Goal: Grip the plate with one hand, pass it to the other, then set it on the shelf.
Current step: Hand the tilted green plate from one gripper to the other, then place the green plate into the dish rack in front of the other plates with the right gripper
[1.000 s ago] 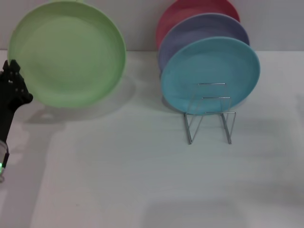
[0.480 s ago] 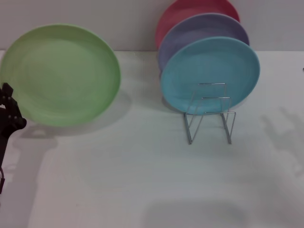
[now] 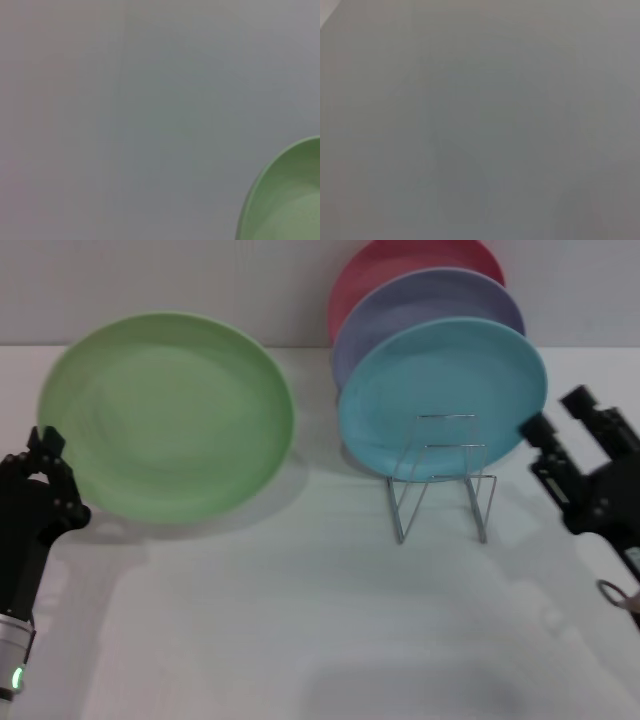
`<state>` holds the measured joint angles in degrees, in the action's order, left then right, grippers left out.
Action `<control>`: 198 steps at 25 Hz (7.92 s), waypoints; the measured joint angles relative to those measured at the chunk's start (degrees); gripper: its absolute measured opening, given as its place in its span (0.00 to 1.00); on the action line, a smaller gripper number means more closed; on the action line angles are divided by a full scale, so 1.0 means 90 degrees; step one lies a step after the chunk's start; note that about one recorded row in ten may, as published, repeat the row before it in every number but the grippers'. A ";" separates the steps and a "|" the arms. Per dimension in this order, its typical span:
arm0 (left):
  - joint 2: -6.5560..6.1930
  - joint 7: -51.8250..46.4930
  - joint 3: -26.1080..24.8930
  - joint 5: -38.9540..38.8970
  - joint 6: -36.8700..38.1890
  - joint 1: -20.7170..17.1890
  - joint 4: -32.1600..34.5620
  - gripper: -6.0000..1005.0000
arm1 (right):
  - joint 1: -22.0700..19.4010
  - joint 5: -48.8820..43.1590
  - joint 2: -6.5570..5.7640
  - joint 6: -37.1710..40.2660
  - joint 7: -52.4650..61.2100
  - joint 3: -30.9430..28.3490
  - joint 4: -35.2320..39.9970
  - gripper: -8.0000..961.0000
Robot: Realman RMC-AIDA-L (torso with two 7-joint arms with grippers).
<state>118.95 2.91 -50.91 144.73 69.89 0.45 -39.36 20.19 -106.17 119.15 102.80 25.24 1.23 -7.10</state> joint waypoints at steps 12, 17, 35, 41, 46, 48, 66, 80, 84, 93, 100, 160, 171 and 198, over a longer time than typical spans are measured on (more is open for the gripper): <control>0.0016 0.1283 0.0914 -0.0937 0.0039 0.0043 -0.0285 0.05 | 0.0645 -0.0043 0.0003 -0.1289 -0.0849 0.0285 -0.1083 0.63; 0.0016 0.1826 0.1270 -0.1512 0.0097 0.0025 -0.0471 0.05 | 0.0948 -0.0073 0.0011 -0.1942 -0.0958 0.0220 -0.1263 0.63; 0.0022 0.4344 0.2819 -0.3826 0.0831 0.0167 -0.1282 0.05 | 0.1817 -0.0087 0.0014 -0.3548 -0.1340 -0.0153 -0.1532 0.63; 0.0026 0.4810 0.3076 -0.4198 0.0973 0.0259 -0.1416 0.05 | 0.1988 -0.0095 0.0018 -0.3877 -0.1344 -0.0160 -0.1590 0.63; 0.0026 0.5310 0.3208 -0.4571 0.0988 0.0329 -0.1616 0.05 | 0.2160 -0.0095 0.0021 -0.4128 -0.1346 -0.0202 -0.1625 0.63; 0.0025 0.5464 0.3258 -0.4648 0.1004 0.0332 -0.1696 0.05 | 0.2215 -0.0096 0.0022 -0.4232 -0.1347 -0.0212 -0.1636 0.63; 0.0026 0.5950 0.3420 -0.4746 0.1179 0.0273 -0.1957 0.05 | 0.2217 -0.0096 0.0032 -0.4352 -0.1589 -0.0287 -0.1643 0.51; 0.0026 0.6176 0.3568 -0.4743 0.1233 0.0262 -0.2015 0.05 | 0.2234 -0.0091 0.0034 -0.4368 -0.1644 -0.0305 -0.1643 0.26; 0.0026 0.6183 0.3594 -0.4743 0.1233 0.0269 -0.2015 0.05 | 0.2241 -0.0088 0.0037 -0.4378 -0.1674 -0.0304 -0.1642 0.26; 0.0026 0.6190 0.3622 -0.4743 0.1228 0.0287 -0.2012 0.05 | 0.2248 -0.0078 0.0042 -0.4382 -0.1681 -0.0302 -0.1610 0.19; 0.0026 0.6191 0.3626 -0.4743 0.1222 0.0303 -0.2003 0.05 | 0.2258 -0.0078 0.0042 -0.4382 -0.1681 -0.0302 -0.1594 0.16; -0.0062 0.5488 0.3476 -0.4699 0.1397 0.0487 -0.1801 0.24 | 0.2296 -0.0088 0.0052 -0.4481 -0.1681 -0.0570 -0.1429 0.03; -0.0102 0.1649 0.2665 -0.3591 0.2563 0.0497 -0.0240 0.48 | 0.1857 -0.0221 0.0063 -0.2729 -0.2423 -0.0507 -0.1468 0.03; -0.0067 -0.1507 0.2365 -0.3357 0.2506 0.1063 0.1515 0.81 | 0.0417 -0.0286 0.0003 0.0292 -0.4240 -0.1074 0.0192 0.03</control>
<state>118.35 -10.65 -29.62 114.52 92.45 10.02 -25.72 23.94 -108.73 119.18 105.43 -12.92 -8.44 -5.38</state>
